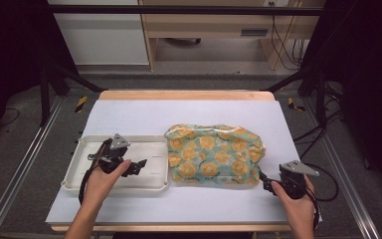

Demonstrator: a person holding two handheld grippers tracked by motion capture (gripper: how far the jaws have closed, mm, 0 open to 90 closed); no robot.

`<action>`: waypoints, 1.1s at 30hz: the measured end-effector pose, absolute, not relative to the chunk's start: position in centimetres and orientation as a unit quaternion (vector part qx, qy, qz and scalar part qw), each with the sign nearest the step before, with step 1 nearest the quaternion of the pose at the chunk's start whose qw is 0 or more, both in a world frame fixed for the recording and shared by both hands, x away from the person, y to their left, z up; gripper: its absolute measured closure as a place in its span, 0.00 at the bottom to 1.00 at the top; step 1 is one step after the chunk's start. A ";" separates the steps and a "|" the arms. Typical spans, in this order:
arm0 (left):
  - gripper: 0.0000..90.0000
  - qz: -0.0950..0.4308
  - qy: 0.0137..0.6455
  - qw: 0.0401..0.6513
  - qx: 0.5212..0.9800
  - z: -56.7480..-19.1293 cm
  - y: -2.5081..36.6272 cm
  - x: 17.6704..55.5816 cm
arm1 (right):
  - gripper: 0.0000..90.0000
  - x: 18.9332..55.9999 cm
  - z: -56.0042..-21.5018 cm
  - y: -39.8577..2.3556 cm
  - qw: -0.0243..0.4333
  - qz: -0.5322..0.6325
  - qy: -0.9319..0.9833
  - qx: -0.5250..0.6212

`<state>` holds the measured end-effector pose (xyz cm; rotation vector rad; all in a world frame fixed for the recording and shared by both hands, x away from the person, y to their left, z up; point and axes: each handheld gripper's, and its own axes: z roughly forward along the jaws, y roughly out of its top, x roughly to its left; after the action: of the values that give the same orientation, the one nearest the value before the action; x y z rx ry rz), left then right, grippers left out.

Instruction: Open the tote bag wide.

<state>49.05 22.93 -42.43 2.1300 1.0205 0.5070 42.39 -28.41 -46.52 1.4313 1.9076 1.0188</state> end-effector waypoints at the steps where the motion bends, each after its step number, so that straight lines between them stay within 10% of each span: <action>1: 0.08 0.195 0.393 0.357 0.824 -42.4 22.9 49.0 | 0.17 42.6 -45.9 -28.3 0.270 0.382 0.706 0.531; 26: 0.08 0.200 0.369 0.367 0.830 -41.2 22.1 48.4 | 0.11 54.3 -38.8 -20.3 0.243 0.313 0.819 0.414; 33: 0.08 0.196 0.365 0.367 0.833 -41.3 21.9 48.6 | 0.61 55.4 -39.8 -19.4 0.231 0.295 0.836 0.400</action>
<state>48.60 21.90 -41.34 2.1392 0.9390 0.5034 55.36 -19.40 -39.78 1.1006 2.2990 0.8124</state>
